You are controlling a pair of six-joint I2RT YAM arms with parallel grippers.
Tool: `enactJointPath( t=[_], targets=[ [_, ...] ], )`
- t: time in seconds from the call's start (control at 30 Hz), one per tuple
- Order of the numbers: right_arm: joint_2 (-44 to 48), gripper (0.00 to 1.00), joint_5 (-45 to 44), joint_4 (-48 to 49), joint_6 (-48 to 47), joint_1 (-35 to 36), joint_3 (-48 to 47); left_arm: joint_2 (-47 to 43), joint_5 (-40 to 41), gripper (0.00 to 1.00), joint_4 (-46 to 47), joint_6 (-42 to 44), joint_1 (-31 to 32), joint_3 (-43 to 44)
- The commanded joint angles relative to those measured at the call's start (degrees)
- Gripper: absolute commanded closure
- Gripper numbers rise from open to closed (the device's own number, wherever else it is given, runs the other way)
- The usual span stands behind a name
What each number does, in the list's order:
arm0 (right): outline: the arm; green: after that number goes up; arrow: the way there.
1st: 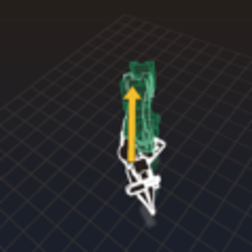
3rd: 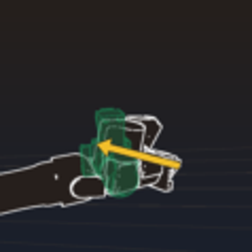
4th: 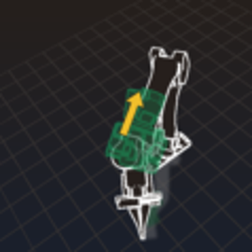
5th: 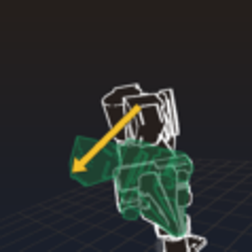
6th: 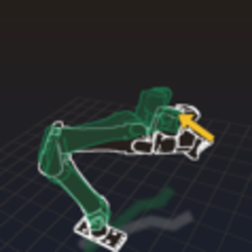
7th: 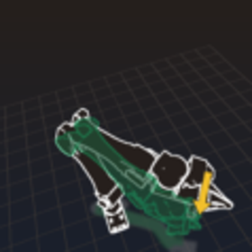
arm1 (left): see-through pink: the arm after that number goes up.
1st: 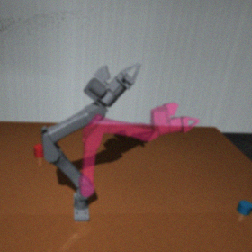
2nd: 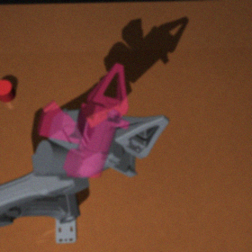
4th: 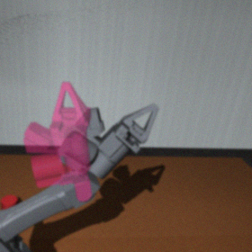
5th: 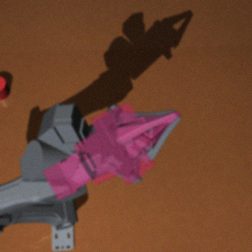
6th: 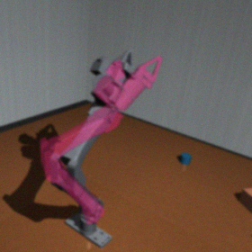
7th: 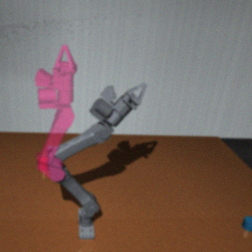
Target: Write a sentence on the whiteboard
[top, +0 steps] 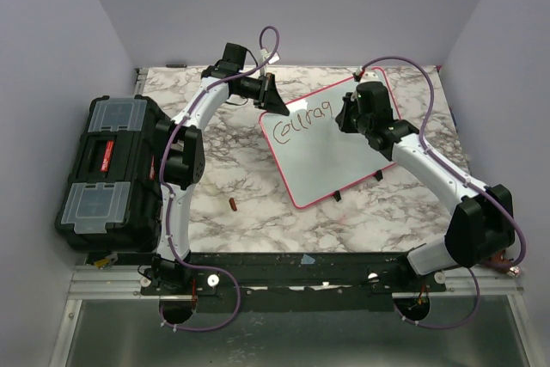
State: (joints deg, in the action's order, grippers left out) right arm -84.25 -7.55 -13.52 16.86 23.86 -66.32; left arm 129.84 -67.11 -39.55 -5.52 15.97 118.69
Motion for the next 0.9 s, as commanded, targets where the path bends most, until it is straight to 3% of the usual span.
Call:
enactJointPath(
  t=[0.0, 0.33, 0.87],
  targets=[
    [0.8, 0.99, 2.9, -4.4, -0.2, -0.4, 1.6, -1.8, 0.9, 1.0, 2.0, 7.1, 0.6, -0.4],
    [0.6, 0.99, 5.4, -4.7, 0.6, -0.4, 0.2, -1.8, 0.9, 1.0, 2.1, 7.2, 0.6, -0.4],
    [0.0, 0.99, 4.1, -5.3, 0.5, -0.4, -9.6, -1.8, 0.7, 1.0, 2.2, 7.2, 0.6, -0.3]
  ],
)
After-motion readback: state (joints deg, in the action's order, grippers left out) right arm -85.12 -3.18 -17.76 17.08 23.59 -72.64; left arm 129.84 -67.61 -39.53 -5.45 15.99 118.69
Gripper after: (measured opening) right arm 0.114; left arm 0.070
